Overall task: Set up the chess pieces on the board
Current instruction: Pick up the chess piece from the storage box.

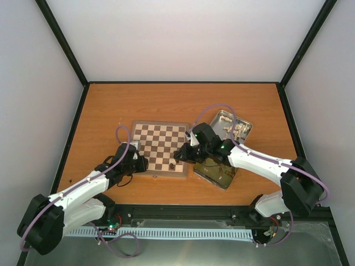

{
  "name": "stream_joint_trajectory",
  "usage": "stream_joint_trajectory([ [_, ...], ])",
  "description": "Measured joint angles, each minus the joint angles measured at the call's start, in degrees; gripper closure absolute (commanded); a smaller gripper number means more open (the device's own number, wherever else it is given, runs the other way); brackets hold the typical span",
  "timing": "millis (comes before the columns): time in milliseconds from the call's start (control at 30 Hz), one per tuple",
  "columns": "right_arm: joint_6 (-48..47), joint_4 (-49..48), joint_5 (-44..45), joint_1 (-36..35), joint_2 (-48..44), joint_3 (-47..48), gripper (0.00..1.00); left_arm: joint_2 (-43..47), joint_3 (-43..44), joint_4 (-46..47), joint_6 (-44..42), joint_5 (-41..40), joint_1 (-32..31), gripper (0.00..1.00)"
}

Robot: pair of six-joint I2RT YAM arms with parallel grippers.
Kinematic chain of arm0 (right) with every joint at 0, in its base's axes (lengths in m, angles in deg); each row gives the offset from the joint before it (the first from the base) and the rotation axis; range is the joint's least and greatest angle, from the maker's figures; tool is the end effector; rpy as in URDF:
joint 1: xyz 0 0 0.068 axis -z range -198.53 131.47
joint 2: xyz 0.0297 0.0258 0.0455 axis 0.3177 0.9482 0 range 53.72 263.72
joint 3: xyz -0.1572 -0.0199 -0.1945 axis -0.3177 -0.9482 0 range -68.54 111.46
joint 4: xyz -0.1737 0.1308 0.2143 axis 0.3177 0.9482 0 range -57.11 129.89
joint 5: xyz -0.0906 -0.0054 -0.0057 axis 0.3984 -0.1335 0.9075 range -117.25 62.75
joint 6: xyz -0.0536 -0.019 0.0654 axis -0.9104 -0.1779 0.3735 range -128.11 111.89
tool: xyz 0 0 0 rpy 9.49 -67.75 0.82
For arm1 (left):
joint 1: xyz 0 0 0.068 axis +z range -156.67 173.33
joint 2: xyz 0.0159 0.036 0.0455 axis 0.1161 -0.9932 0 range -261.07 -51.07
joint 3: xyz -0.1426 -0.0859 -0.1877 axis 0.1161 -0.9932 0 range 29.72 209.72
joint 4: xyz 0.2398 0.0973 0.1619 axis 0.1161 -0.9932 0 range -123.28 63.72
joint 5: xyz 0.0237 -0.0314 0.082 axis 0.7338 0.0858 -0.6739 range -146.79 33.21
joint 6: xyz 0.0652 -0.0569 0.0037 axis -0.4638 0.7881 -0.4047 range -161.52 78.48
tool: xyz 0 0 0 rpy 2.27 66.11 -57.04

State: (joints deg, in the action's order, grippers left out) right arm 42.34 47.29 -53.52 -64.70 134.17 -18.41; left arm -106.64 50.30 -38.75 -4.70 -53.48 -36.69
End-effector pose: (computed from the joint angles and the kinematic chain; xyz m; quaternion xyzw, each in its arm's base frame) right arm 0.2269 0.2855 0.1558 -0.0539 0.9014 0.4194 0.0927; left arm 0.2215 -0.1331 0.0838 -0.0448 0.9305 -0.2222 0.2878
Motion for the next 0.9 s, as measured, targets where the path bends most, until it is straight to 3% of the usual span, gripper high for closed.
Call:
stream_joint_trajectory([
  [633, 0.0, 0.9, 1.9, 0.5, 0.1, 0.5, 0.85, 1.2, -0.6, -1.5, 0.2, -0.4, 0.0, 0.99],
  [900, 0.0, 3.1, 3.9, 7.2, -6.3, -3.6, 0.85, 3.9, 2.1, -2.4, -0.2, -0.6, 0.0, 0.99],
])
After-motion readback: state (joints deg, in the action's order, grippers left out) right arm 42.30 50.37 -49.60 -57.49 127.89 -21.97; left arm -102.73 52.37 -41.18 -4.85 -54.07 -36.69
